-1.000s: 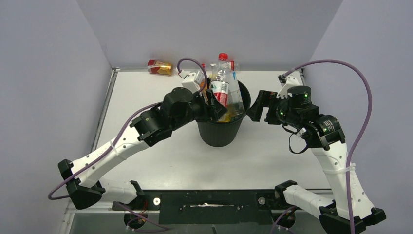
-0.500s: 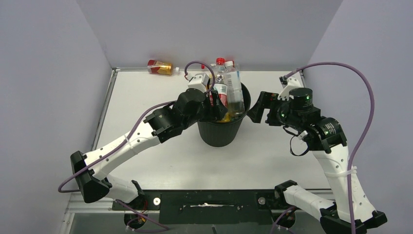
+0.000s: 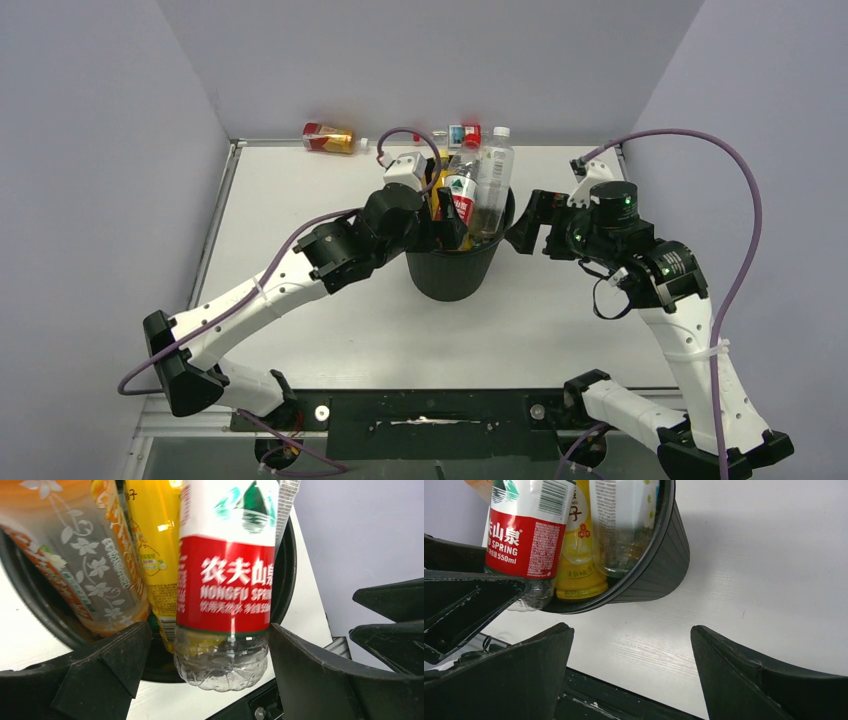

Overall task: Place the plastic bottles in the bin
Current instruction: Place the plastic bottle in the trash bin.

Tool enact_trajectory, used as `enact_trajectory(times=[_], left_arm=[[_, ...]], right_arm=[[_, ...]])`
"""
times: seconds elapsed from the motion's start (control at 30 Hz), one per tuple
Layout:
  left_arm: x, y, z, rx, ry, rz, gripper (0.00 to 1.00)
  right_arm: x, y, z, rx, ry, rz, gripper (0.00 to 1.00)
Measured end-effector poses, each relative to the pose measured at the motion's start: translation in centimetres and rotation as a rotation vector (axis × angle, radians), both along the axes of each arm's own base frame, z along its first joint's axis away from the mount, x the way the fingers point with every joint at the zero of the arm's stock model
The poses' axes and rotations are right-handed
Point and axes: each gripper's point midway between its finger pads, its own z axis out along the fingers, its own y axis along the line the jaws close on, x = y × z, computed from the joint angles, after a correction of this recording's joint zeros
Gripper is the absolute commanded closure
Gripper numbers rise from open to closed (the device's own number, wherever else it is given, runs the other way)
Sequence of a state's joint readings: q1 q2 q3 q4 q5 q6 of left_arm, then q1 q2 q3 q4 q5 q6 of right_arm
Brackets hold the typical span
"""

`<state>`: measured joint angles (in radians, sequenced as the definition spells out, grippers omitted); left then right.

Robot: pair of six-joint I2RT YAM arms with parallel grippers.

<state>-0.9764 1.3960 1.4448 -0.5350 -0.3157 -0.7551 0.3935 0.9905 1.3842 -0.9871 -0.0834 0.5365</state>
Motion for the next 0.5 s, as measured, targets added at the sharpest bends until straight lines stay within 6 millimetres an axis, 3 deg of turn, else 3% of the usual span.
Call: enact_trajectory(times=[0.3,0.5], left_arm=[[-0.9,2.3,1.2,0.013,-0.008,0.028,0.12],[-1.0,2.6,1.1,0.021,-0.005,0.033,0.21]], right_arm=[[0.0,0.2,0.0,0.005,-0.001,0.007,0.08],[0.1,0.8,-0.3,0.002,0.008,0.027,0.09]])
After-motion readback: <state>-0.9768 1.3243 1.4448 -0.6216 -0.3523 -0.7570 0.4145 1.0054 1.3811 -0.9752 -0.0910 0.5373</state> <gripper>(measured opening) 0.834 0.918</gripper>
